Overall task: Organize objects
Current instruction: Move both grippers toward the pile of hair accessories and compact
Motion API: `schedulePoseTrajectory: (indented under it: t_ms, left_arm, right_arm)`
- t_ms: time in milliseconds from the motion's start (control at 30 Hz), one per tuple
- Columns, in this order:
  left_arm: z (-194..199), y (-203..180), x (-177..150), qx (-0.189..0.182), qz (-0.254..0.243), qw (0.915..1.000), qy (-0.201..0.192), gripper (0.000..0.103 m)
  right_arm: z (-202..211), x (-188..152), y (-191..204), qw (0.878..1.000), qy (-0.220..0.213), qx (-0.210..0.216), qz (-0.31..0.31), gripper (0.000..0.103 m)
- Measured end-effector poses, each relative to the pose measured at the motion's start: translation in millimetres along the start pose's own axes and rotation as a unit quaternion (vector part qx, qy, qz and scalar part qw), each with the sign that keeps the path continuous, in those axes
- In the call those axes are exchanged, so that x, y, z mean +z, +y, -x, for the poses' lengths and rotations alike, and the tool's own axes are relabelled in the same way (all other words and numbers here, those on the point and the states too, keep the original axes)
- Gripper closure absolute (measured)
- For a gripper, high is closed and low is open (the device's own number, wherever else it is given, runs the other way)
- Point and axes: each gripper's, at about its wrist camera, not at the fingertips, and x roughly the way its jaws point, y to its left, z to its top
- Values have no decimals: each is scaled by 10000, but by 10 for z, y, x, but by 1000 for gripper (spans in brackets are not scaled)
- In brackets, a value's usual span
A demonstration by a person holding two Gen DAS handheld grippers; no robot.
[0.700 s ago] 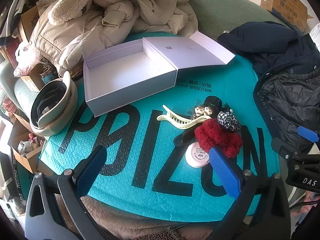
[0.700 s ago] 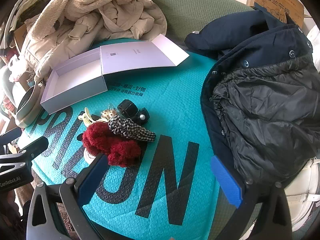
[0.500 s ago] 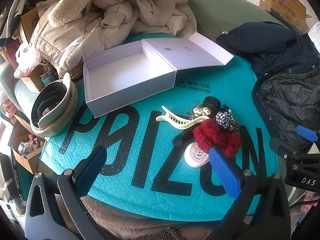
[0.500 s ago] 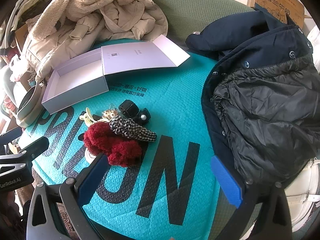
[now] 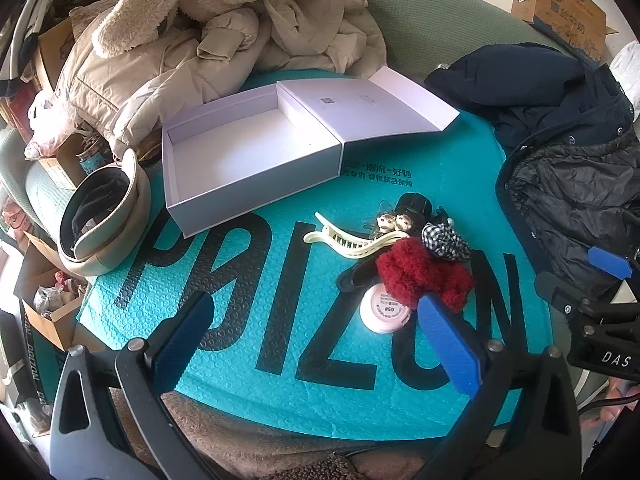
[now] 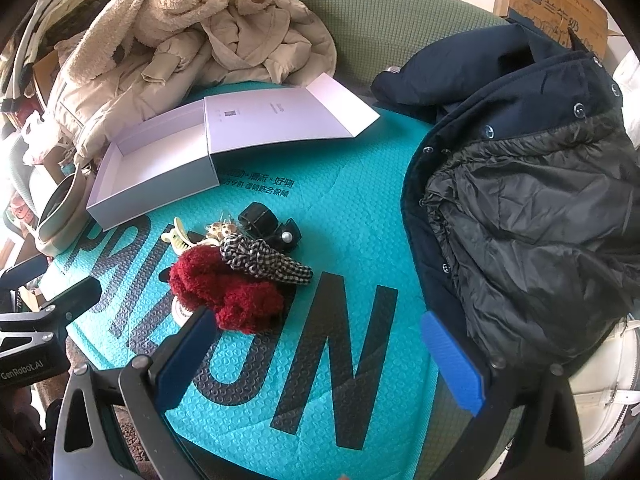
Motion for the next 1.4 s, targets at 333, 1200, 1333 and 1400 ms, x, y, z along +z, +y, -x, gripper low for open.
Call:
schedulePoseTrajectory:
  t_ms: [333,1200,1333,1400]
  left_arm:
    - [13,-33,-28,-66,-18,10000,30,1]
    - [-310,-90,-334,-529,58,9980,331,1]
    - [-400,-124,-373,-603,47,9973,418,1]
    - [-445,-146,-390,-623,23,9971,441,1]
  right_arm:
    - [22,-21,-3,10000,-20,50,46,1]
    - [-232,-253,12,9974,12,665,293,3]
    - [-329,-300,16,9961,49,783,410,8]
    - [-381,-319,22,9955,61,814,474,9]
